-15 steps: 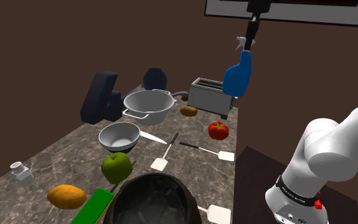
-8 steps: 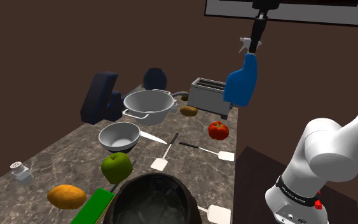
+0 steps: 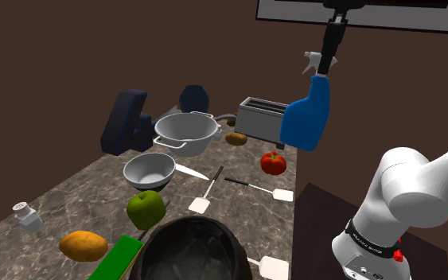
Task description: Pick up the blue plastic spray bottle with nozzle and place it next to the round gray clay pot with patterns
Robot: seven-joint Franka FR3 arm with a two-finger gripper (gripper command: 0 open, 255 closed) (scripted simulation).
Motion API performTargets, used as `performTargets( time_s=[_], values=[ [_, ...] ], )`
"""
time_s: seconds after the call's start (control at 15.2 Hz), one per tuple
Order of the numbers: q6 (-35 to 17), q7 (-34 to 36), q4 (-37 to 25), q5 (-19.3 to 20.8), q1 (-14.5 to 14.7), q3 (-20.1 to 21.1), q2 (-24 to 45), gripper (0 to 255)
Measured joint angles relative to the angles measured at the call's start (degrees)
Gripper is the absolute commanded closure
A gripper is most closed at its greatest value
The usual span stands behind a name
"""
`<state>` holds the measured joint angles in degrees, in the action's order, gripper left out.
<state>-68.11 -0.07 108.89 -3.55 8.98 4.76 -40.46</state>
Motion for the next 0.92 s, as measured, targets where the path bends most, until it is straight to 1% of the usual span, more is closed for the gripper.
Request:
performTargets(
  time_s=[0.2,0.59,0.92],
  values=[
    [0.42,4.14,0.28,-2.62,0.51,3.53,-1.03,255],
    [1.18,12.39,-1.26,-7.83,1.27,10.64,-1.29,255],
    [1.42,19.99,-4.00,-12.29,1.54,17.33,-0.32,255]
  ],
)
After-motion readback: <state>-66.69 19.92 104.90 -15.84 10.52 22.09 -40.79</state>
